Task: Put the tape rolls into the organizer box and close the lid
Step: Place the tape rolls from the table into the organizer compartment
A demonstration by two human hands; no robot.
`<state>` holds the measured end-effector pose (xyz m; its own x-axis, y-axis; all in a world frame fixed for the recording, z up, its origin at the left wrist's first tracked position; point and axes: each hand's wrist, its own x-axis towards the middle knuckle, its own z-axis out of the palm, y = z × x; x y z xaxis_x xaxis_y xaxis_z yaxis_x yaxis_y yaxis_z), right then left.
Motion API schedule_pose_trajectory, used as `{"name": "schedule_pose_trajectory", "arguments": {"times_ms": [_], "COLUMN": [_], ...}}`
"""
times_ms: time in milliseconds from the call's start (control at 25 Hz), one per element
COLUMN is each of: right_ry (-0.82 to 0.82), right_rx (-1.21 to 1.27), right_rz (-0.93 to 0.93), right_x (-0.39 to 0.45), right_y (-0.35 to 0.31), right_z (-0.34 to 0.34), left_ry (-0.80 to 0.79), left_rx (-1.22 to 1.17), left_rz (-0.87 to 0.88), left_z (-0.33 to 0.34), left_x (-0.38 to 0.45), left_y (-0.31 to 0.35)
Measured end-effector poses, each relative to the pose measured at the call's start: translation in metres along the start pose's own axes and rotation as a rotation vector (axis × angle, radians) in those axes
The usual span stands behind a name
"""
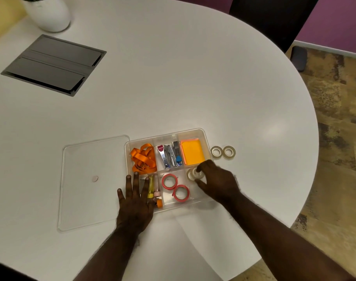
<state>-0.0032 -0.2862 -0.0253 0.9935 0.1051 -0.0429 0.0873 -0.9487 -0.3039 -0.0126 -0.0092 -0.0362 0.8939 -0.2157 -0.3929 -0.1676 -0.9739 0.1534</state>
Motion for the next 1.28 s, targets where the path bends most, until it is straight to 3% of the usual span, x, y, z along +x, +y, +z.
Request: {"name": "schedule_pose_trajectory", "arguments": {"times_ms": [240, 400, 520, 640, 840, 1120, 1280], "right_ry": [-0.224, 0.022, 0.155, 0.062, -0.292, -0.18, 0.02], "right_rx": [-0.131, -0.07, -0.048, -0.084, -0.072, -0.078, 0.044], "right_rz": [0.084, 0.034, 0.211, 0.402, 0.456, 0.509, 0.425], "right_x": [0.005, 0.009, 0.023, 0.033, 0.047, 0.047, 0.043], "right_y": [-0.022, -0.004, 0.036, 0.075, 0.107, 0.097, 0.086], "right_z": [0.03, 0.014, -0.009, -0.015, -0.003, 0.006, -0.011], "left_ry": [0.004, 0.009, 0.006, 0.017, 0.024, 0.019, 0.018], "left_rx": [0.014, 0.013, 0.008, 0.008, -0.015, -0.001, -0.011], "left_rz": [-0.003, 0.0, 0.01, 0.016, 0.019, 0.017, 0.012], "left_z": [0.002, 0.002, -0.001, -0.002, -0.003, -0.004, -0.005], "left_x": [0.001, 0.0, -0.001, -0.001, -0.002, -0.002, -0.002], "left_y": [-0.001, -0.001, 0.001, 0.002, 0.003, 0.003, 0.004]}}
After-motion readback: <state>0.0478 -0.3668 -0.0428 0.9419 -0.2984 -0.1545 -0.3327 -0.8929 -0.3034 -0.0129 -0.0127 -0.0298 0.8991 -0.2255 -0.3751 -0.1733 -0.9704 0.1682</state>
